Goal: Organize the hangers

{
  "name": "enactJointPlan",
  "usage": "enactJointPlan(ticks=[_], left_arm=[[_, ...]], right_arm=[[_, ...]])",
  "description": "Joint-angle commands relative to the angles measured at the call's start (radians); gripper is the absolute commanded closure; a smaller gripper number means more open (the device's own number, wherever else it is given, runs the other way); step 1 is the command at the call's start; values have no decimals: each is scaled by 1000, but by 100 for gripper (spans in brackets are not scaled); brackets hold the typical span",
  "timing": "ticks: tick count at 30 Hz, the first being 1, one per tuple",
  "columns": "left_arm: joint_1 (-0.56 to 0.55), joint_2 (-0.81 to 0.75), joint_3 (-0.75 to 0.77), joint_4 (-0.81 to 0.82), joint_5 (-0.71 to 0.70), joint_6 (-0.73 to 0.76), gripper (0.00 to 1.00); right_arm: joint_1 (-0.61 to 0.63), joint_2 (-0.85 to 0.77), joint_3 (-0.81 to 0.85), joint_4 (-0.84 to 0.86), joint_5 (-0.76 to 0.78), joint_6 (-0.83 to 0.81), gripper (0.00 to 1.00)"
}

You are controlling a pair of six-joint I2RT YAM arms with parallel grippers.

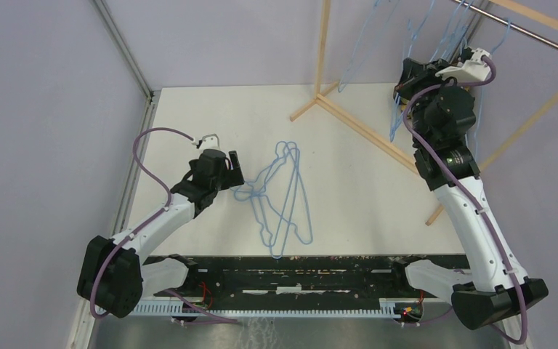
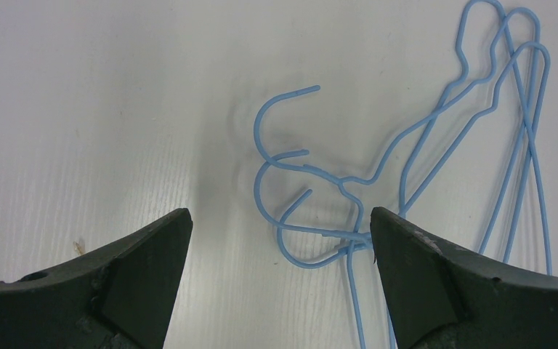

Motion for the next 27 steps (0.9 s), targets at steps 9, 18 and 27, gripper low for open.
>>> enactJointPlan(ticks=[9,18,27], left_arm=[[2,-3,14,43,3,-13,1],[2,-4,5,45,0,-14,1],[1,8,2,50,13,-16,1]], right_arm=[[-3,140,176,123,52,-70,99],[-3,219,184,144,165,-116,99],[-17,166,73,176,319,-159,99]])
